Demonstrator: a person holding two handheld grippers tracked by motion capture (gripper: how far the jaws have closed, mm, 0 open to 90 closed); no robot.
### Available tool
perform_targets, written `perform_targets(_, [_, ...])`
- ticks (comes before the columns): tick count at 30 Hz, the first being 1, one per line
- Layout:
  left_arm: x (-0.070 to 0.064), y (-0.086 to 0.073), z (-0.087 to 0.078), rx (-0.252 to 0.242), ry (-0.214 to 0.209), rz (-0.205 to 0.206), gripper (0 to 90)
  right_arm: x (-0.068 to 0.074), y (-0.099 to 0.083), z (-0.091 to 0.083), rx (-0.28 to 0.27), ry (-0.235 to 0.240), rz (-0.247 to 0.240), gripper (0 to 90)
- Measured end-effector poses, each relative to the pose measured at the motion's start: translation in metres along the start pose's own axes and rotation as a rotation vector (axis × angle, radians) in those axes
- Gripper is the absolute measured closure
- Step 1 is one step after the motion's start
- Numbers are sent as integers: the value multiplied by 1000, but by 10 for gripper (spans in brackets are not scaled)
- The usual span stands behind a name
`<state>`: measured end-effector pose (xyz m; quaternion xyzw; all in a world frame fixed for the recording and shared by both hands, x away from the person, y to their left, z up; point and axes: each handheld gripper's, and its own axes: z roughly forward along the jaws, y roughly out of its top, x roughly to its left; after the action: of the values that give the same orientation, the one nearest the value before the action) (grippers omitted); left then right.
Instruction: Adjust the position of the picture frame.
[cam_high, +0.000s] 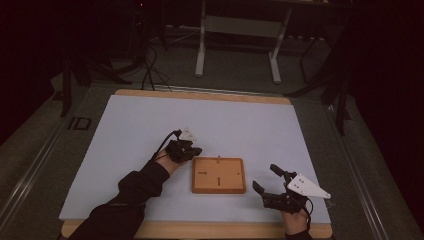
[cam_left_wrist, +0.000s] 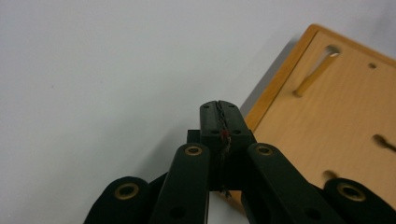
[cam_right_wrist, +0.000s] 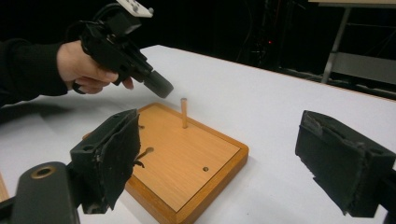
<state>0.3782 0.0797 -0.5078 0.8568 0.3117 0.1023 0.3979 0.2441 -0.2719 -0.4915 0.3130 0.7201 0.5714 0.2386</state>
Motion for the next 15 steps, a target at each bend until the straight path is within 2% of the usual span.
perform_targets(2, [-3, 1, -2, -17, -6, -8, 890, 0, 0, 0, -2, 4, 4, 136])
perform_targets(3, [-4, 1, -3, -20, -21, -13, 851, 0, 0, 0, -1, 5, 4, 136])
perform_targets(7, [-12, 3, -9, -31, -52, 8, 767, 0, 0, 0, -1, 4, 1, 136])
perform_targets(9, [-21, 4, -11, -34, -66, 28, 748, -1, 0, 1, 0, 5, 6, 136])
perform_targets(15, [-29, 8, -13, -59, -91, 28, 692, 1, 0, 2, 5, 8, 0, 135])
